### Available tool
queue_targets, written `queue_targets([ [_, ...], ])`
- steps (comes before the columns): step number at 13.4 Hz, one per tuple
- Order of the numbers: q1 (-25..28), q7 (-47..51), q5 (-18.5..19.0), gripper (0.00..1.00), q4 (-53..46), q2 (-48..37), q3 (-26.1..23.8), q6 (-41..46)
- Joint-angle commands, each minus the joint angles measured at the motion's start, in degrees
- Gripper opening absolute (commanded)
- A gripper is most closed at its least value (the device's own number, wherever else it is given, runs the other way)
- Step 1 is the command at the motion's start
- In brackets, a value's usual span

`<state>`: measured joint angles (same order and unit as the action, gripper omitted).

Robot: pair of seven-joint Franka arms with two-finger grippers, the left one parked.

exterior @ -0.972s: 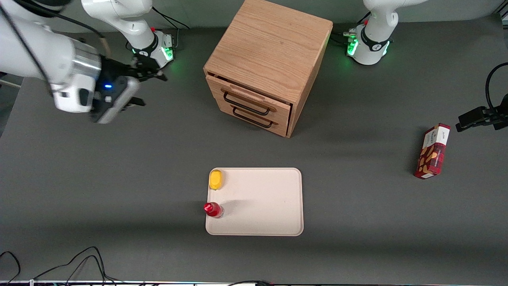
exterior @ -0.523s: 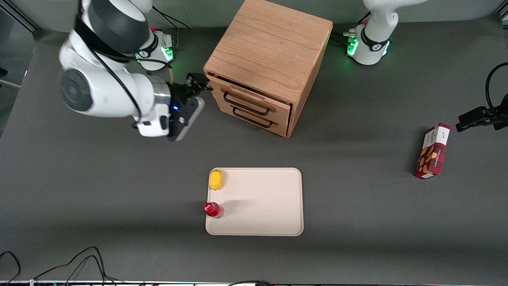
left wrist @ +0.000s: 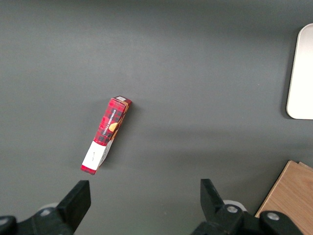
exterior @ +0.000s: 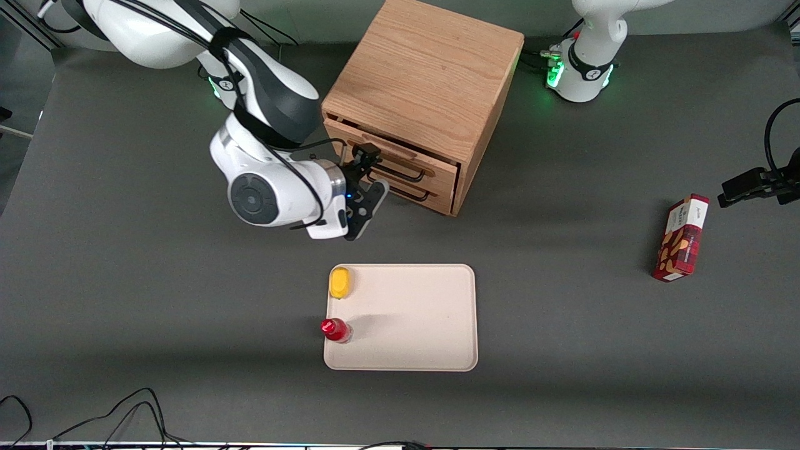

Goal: Open upper drawer

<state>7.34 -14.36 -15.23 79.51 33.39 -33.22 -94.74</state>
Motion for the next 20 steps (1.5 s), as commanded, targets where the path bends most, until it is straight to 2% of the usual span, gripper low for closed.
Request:
queue_targets([
  [1,-0.05,-0.84,1.16,1.00,0.20,0.53,-0.79,-1.05],
  [5,0.39,-0.84,1.34,1.00,1.52,0.44,-0.80,-2.02],
  [7,0.83,-0.76,2.74,1.00,1.87,0.44,-0.80,-2.29],
  [14,1.27,-0.75,2.92,1.00,4.69,0.27,-1.24,-5.89],
  [20,0.48,-0.67,5.12,1.00,1.81,4.65,-0.62,-8.53],
])
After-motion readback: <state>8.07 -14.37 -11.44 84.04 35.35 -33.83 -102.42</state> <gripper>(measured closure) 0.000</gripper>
